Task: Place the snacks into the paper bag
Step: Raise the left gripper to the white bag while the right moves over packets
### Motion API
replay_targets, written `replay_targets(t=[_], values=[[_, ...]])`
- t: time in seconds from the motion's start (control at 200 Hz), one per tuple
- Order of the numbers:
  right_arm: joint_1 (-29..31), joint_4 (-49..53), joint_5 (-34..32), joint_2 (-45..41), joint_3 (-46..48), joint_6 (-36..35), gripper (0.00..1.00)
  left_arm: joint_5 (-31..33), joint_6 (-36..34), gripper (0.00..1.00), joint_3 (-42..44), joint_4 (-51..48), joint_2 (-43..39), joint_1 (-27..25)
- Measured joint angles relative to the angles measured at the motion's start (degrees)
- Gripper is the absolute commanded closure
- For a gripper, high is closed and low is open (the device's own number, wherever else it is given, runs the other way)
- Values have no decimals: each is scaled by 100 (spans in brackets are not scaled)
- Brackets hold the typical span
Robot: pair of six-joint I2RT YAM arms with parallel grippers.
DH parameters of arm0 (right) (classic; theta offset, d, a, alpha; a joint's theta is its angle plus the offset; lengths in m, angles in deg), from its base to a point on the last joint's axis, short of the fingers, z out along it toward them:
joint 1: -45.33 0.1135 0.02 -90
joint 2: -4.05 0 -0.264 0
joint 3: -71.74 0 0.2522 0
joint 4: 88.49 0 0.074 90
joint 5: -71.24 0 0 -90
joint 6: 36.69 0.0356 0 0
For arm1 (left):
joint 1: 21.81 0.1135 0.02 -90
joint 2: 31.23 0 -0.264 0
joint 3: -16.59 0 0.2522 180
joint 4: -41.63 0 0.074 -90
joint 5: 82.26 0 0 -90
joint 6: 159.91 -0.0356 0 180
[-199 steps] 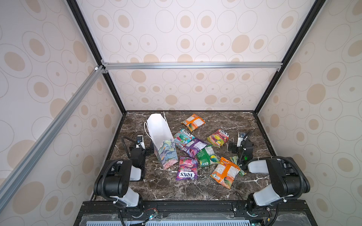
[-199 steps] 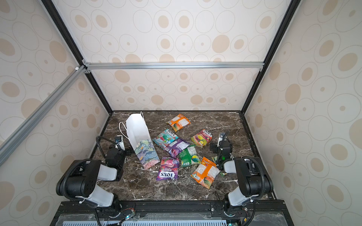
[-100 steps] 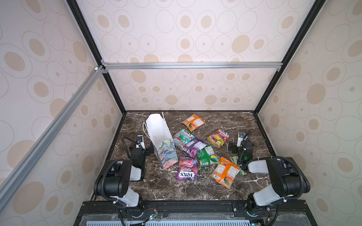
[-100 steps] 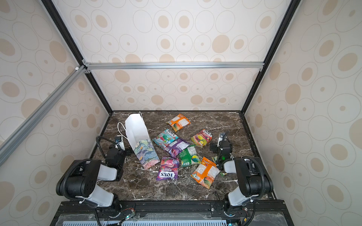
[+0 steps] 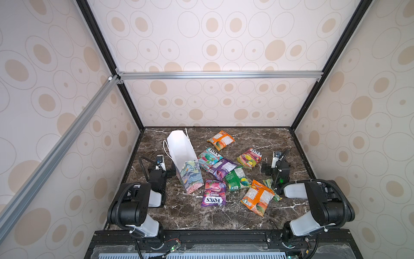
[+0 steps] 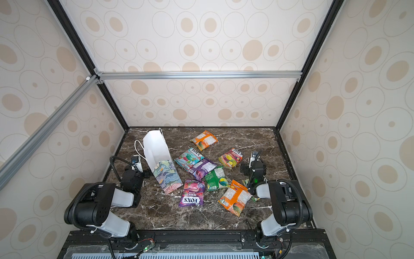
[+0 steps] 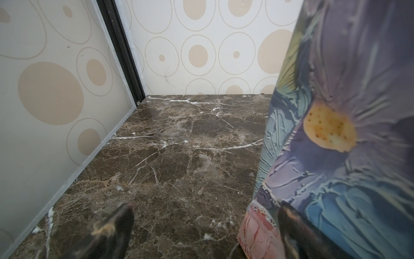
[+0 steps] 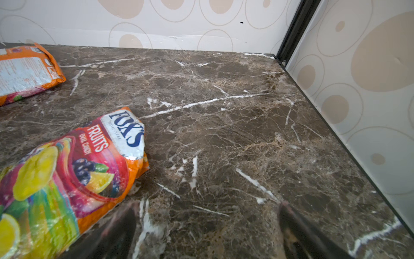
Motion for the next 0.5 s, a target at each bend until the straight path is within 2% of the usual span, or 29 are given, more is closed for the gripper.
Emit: replay_targets(t=[0.115, 0.255, 0.39, 0.5], values=[[0, 461, -15, -238, -181, -7, 0, 197, 120, 0, -131, -935, -785, 0], [136, 1104, -125, -702, -450, -72, 7, 350, 627, 0, -826, -2374, -1801, -2], [632, 2184, -378, -1115, -1102, -208, 7, 564, 1305, 0, -1676, -4266, -2490, -55], [1091, 2879, -479, -1475, -1412, -247, 7, 627, 1880, 0, -1976, -5643, -3018, -70]])
